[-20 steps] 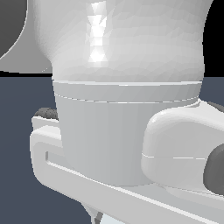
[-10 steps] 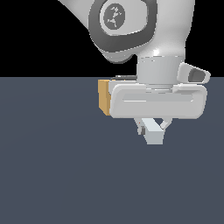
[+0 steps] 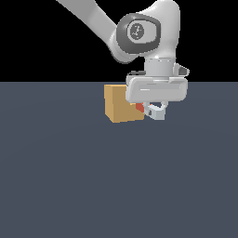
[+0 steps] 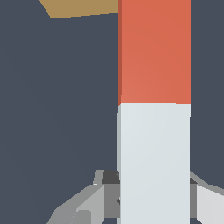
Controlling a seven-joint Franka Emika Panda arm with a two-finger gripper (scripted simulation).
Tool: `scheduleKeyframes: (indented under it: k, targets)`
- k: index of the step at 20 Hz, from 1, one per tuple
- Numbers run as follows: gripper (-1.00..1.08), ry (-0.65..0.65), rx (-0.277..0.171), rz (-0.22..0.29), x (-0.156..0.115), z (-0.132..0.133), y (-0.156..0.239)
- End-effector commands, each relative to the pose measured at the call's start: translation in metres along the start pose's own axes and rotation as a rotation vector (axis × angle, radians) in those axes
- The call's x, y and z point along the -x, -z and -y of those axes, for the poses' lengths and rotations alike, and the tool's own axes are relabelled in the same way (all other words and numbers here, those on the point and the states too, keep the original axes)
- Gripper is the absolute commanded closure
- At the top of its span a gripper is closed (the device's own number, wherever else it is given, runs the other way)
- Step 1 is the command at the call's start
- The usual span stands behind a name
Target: Insert the peg into the horizontal hole in a box.
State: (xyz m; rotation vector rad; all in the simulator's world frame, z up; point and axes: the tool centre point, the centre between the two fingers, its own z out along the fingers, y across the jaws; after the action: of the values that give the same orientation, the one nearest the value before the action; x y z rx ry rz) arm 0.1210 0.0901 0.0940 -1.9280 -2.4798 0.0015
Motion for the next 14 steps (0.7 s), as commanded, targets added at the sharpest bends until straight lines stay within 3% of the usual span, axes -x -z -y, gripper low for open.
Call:
scheduleKeyframes:
  k: [1, 6, 14]
  targets:
    - [1.08, 0.044, 0.001, 0.001, -0.022, -0.007, 0.005]
    - [1.08, 0.087, 0.001, 0.000, -0.044, -0.011, 0.008]
    - [1.08, 0.092, 0.002, 0.000, -0.045, -0.012, 0.010]
